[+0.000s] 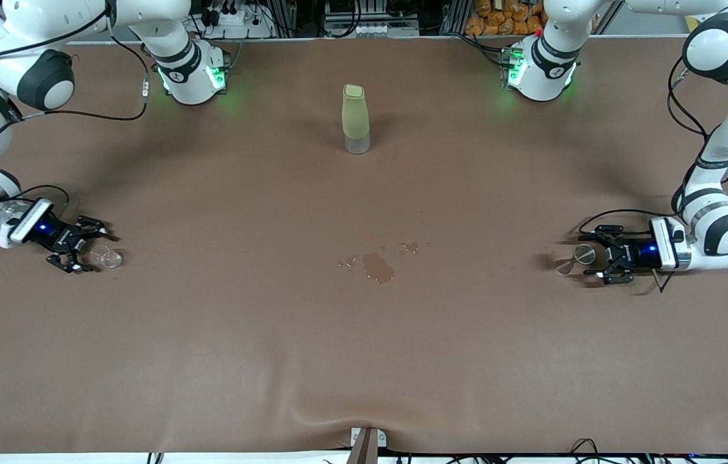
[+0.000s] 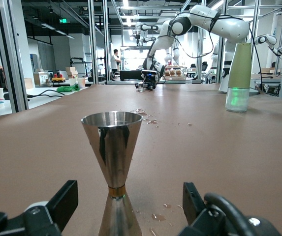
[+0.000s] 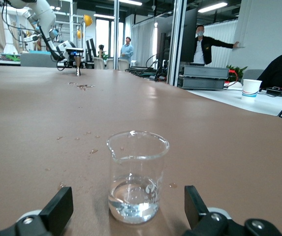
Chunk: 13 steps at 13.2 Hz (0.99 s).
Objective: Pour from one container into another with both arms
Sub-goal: 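Close the right gripper on the beaker while the left gripper grasps the jigger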
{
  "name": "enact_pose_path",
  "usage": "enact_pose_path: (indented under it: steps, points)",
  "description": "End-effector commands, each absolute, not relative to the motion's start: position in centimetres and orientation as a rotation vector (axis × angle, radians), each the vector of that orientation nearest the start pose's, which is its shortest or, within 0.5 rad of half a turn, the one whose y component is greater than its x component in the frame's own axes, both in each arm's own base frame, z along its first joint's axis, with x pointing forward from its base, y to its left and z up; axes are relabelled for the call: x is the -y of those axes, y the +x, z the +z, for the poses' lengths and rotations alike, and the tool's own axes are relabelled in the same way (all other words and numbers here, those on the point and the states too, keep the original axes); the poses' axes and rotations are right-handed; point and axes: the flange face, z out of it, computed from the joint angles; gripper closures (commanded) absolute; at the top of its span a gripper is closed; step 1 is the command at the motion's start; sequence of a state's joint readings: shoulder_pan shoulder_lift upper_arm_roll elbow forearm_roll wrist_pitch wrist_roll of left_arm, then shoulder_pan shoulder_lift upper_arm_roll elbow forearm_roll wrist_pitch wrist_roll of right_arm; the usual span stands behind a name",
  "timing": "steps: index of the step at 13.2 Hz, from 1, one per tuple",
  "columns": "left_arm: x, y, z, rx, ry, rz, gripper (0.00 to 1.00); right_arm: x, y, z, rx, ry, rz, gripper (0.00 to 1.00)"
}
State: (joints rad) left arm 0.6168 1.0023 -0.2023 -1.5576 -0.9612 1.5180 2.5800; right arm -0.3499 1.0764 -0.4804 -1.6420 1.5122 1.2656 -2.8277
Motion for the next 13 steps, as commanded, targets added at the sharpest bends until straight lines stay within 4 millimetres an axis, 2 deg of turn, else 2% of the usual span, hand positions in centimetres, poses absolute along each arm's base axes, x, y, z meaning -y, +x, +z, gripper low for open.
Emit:
enact_pose_path:
  steps: [1, 4, 5, 10, 13]
  points:
    - [-15.8, 58.2, 6.9, 1.344, 1.26, 1.174, 0.07, 30.0, 47.7, 2.9, 1.374, -1.497, -1.64, 0.0]
    - [-15.7, 58.2, 6.8, 1.351, 1.266, 1.175, 0.14, 28.4, 48.2, 2.4, 1.343, -1.474, -1.659, 0.0]
    - [-15.2, 58.4, 6.7, 1.357, 1.263, 1.169, 0.19, 28.2, 48.4, 2.4, 1.341, -1.474, -1.663, 0.0]
    - [-14.9, 58.7, 6.8, 1.347, 1.271, 1.187, 0.29, 27.1, 49.2, 2.4, 1.336, -1.462, -1.657, 0.0]
    - [-15.0, 58.8, 6.9, 1.347, 1.271, 1.189, 0.4, 26.2, 49.9, 2.3, 1.327, -1.448, -1.671, 0.0]
